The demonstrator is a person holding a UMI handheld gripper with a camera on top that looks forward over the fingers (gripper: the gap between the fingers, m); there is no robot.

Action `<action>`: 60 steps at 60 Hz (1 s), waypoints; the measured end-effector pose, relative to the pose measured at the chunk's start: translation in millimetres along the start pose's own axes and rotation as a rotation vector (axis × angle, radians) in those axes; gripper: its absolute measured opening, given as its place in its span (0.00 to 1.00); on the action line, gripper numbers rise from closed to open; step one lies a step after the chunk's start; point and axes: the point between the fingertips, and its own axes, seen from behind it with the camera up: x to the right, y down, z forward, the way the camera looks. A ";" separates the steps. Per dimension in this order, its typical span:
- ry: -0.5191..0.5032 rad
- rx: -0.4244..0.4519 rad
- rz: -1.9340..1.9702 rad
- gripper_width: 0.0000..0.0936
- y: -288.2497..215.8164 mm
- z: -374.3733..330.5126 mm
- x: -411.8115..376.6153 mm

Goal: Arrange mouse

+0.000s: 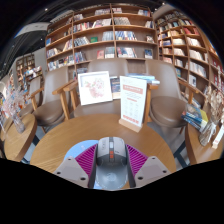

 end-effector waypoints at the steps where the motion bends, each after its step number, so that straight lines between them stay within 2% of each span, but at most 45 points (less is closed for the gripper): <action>1: -0.008 -0.003 0.002 0.49 -0.1 2.0 -7.3; 12: -0.051 -0.045 -0.047 0.49 17.0 38.7 -70.6; 29: -0.047 -0.114 -0.055 0.50 63.7 68.5 -92.6; 38: -0.057 -0.088 -0.037 0.60 65.8 70.1 -95.2; 42: -0.041 -0.077 -0.027 0.83 64.1 67.8 -90.2; 44: -0.021 -0.070 -0.024 0.91 61.6 64.9 -86.3; 53: -0.025 -0.034 0.001 0.91 48.2 26.2 -90.3; 60: 0.004 -0.016 0.012 0.91 54.1 -37.7 -88.5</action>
